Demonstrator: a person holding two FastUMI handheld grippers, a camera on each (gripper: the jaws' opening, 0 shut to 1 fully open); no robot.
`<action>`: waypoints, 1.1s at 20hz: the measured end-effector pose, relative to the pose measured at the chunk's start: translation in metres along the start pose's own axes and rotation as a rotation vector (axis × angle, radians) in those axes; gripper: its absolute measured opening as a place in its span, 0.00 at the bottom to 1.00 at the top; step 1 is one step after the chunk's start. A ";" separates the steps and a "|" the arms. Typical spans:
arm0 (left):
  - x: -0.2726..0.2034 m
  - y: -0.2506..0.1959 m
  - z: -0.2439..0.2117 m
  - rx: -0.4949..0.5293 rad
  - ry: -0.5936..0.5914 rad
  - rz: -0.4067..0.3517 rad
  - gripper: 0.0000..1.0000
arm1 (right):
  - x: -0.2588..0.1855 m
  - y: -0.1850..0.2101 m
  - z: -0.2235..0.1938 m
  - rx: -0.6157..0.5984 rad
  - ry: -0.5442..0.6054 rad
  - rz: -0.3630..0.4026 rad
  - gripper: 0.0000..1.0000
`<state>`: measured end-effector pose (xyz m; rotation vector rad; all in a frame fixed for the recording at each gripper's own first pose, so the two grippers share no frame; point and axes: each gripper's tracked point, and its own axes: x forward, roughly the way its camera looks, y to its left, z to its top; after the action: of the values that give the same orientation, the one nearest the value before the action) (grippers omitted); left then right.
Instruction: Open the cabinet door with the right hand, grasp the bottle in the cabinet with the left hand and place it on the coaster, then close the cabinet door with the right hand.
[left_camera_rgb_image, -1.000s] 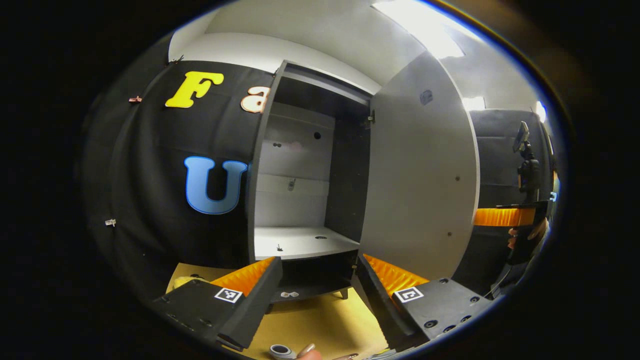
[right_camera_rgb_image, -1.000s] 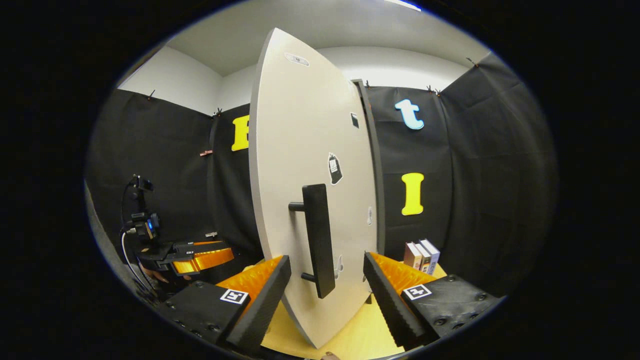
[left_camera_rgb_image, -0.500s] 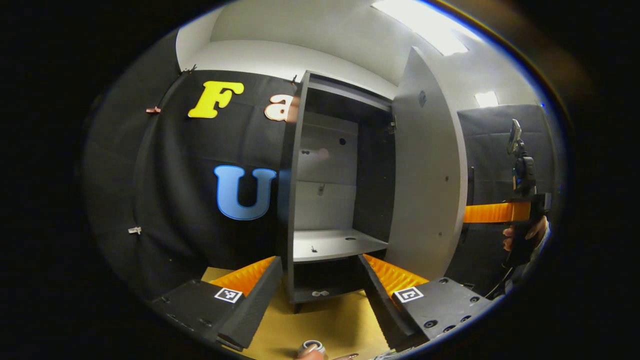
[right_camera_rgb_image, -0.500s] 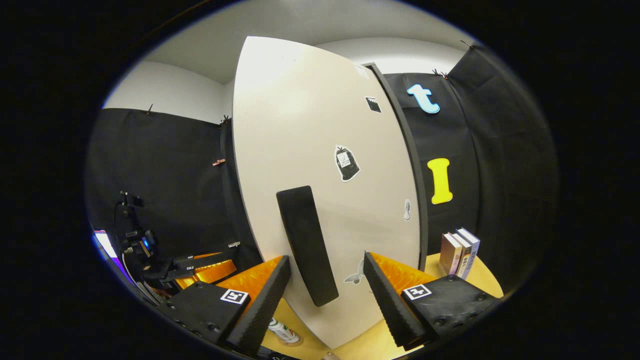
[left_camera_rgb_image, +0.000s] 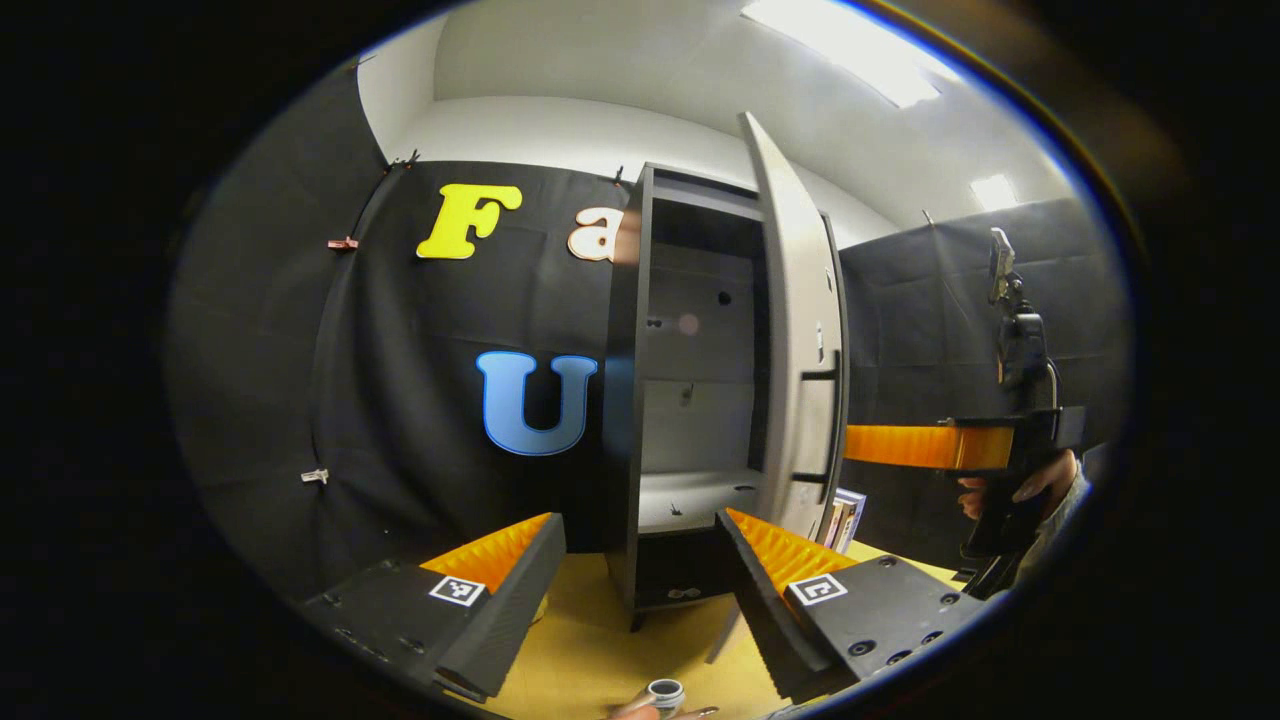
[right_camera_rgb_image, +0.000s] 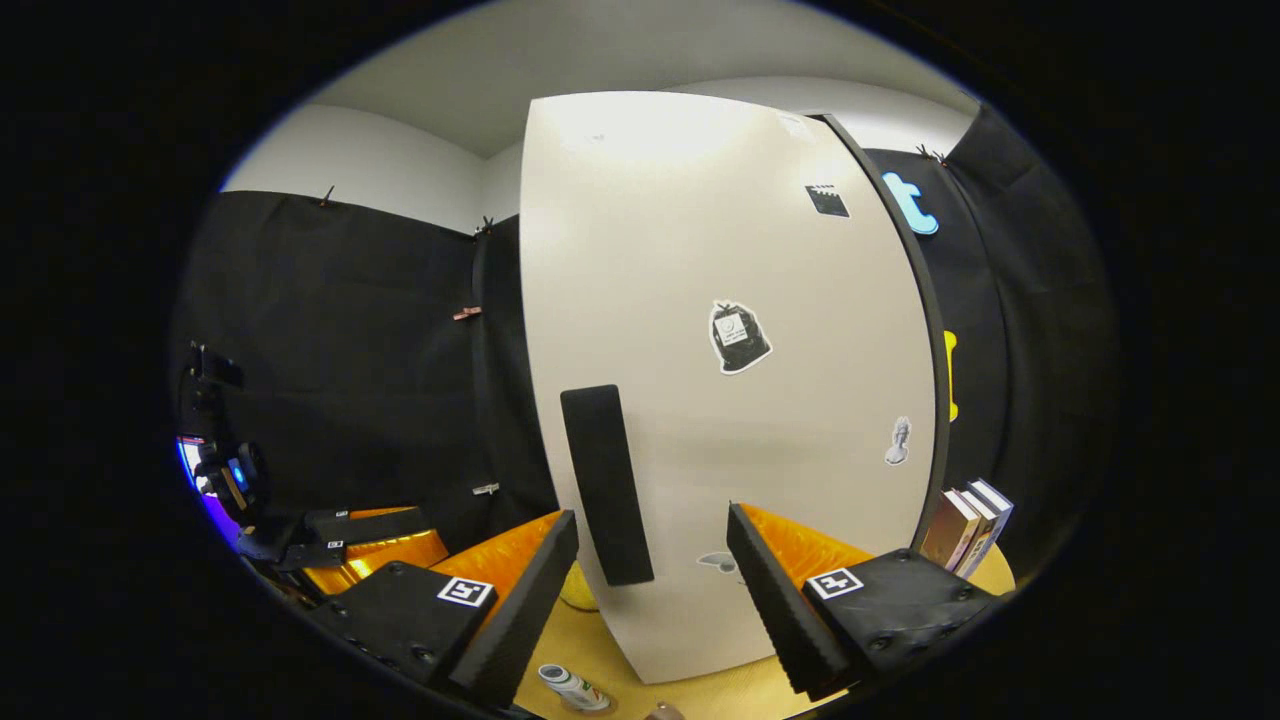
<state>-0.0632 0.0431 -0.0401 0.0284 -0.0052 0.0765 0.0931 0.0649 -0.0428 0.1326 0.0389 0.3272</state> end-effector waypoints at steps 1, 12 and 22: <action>0.003 -0.003 0.005 0.009 -0.005 -0.002 0.94 | -0.003 -0.006 0.001 -0.017 -0.005 -0.007 0.98; 0.056 -0.083 0.016 -0.039 -0.045 -0.089 0.94 | -0.023 -0.107 -0.002 -0.138 0.002 -0.185 0.98; 0.093 -0.107 0.012 -0.020 -0.036 -0.049 0.94 | -0.014 -0.129 -0.004 -0.154 -0.002 -0.138 0.97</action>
<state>0.0380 -0.0568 -0.0306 0.0104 -0.0416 0.0273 0.1210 -0.0598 -0.0641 -0.0221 0.0202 0.1914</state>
